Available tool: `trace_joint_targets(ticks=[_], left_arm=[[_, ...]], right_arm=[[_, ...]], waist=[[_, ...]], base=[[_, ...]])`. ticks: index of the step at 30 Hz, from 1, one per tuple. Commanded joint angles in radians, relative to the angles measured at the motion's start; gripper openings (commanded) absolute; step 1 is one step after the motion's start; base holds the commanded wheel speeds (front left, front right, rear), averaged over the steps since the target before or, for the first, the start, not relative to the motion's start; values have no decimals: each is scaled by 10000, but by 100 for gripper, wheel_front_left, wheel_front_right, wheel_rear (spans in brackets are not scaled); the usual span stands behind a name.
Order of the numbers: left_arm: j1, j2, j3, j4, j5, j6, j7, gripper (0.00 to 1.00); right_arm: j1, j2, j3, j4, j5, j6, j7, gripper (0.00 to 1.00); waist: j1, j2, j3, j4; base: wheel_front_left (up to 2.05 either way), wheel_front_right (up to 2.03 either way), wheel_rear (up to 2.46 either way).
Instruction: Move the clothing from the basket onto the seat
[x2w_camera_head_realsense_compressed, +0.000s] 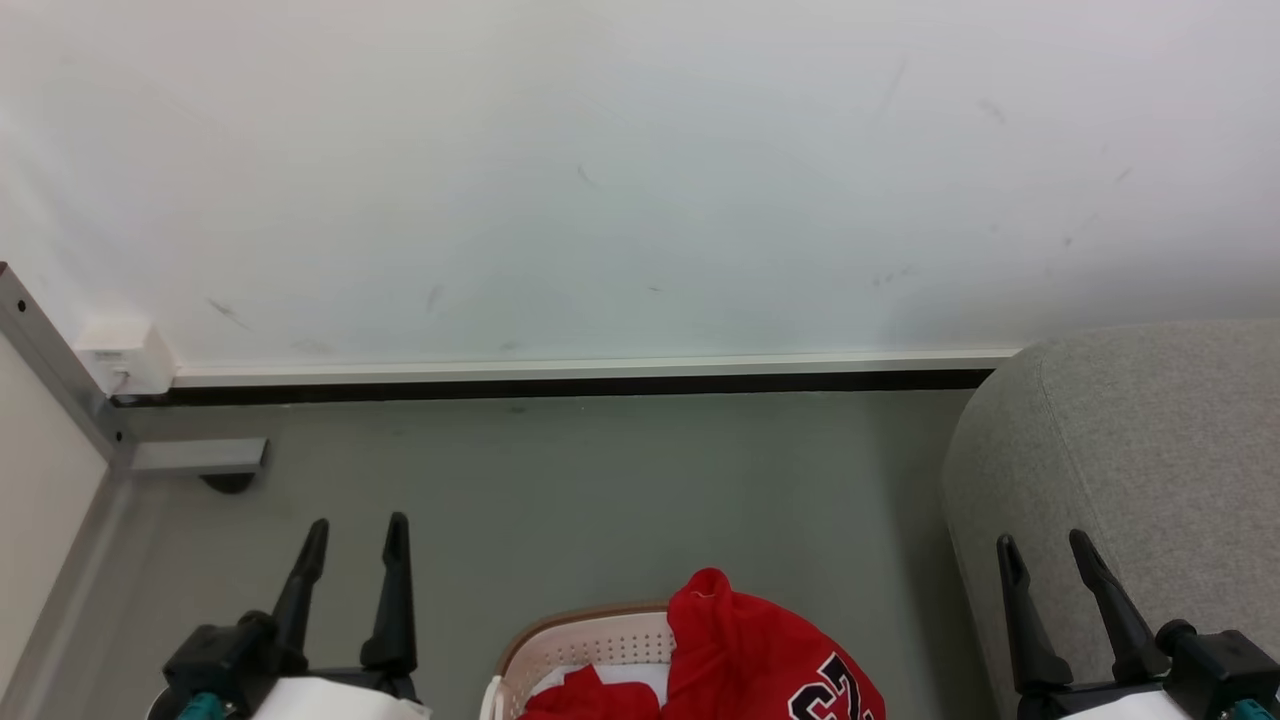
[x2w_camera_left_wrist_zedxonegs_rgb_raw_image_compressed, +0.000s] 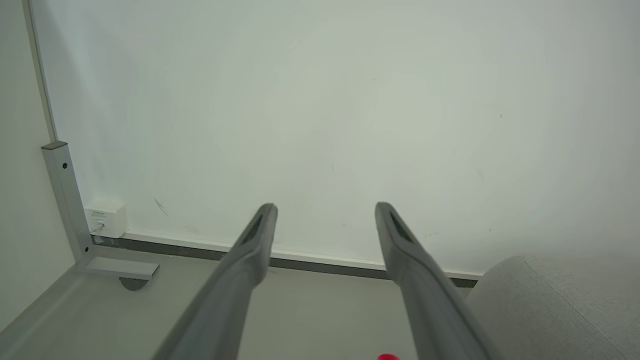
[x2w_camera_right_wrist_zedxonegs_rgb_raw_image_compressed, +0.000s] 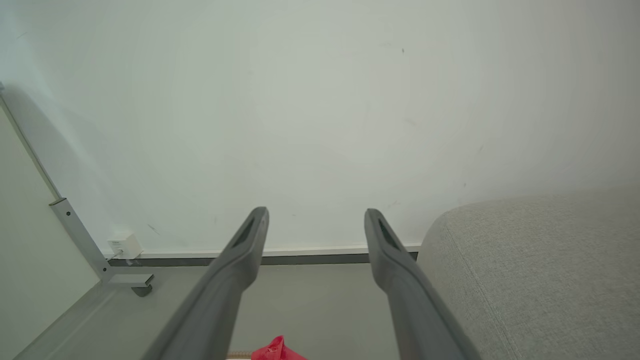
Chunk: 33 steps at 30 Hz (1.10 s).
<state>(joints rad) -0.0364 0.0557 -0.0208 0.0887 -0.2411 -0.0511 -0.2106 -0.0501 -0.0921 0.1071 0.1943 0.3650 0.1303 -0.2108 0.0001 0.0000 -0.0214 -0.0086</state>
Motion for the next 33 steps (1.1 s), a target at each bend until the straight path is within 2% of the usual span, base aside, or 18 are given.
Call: trace_joint_targets(ticks=[1, 27, 33], left_arm=[[64, 97, -28, -109, 386, 16, -111, 100], [169, 45, -71, -147, 2195, -28, -555, 100], [164, 25, -39, -121, 2139, -23, -544, 100]], right_arm=[[-82, -80, 18, -7, -277, 6, -101, 100], [-41, -56, 126, -183, -1821, 7, -563, 100], [-38, -28, 131, -182, -1717, 7, -552, 100]], waist=[[-1, 0, -8, -11], [-1, 0, -39, -71], [-1, 0, -48, -62]], base=[[0, 0, 0], [0, 0, 0], [0, 0, 0]])
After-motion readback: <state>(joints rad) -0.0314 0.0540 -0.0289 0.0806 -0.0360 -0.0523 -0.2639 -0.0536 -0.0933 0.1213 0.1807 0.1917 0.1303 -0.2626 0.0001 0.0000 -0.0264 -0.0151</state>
